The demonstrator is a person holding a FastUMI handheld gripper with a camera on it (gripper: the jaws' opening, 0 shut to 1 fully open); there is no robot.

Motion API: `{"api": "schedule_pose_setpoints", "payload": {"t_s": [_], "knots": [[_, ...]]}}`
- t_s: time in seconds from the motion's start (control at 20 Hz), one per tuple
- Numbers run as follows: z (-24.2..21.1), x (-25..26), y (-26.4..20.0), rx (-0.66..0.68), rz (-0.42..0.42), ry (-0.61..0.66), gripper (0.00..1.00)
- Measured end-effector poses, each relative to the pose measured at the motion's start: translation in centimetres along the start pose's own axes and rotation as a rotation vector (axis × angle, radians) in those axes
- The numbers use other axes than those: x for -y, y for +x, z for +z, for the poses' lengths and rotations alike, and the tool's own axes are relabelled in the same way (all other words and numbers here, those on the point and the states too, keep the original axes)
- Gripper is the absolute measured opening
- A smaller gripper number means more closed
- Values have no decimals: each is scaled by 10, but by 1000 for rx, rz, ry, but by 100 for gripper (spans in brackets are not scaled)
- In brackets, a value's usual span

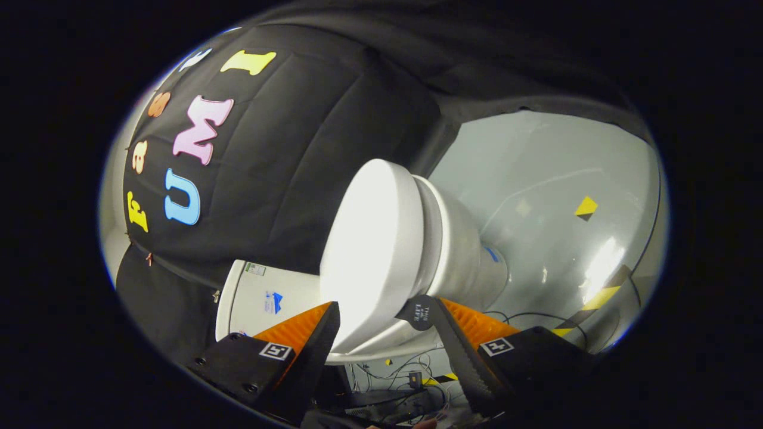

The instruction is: Open the toilet lid.

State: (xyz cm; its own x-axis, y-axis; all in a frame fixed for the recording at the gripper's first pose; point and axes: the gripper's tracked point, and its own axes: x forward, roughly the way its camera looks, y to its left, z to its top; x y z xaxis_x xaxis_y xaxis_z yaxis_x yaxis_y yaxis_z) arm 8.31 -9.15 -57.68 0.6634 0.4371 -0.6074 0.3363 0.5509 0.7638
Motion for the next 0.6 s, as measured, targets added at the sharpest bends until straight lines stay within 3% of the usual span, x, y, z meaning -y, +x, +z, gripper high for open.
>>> {"api": "schedule_pose_setpoints", "payload": {"t_s": [0.15, 0.3, 0.4, 0.45, 0.6], "knots": [[-7, 23, 15, -52, -41, 10, 98], [-11, 18, 27, -90, -3, 48, 91], [-15, 21, 37, -107, -2, 68, 71], [-19, 21, 40, -122, -3, 73, 71], [-18, 30, 52, -120, -39, 65, 45]]}}
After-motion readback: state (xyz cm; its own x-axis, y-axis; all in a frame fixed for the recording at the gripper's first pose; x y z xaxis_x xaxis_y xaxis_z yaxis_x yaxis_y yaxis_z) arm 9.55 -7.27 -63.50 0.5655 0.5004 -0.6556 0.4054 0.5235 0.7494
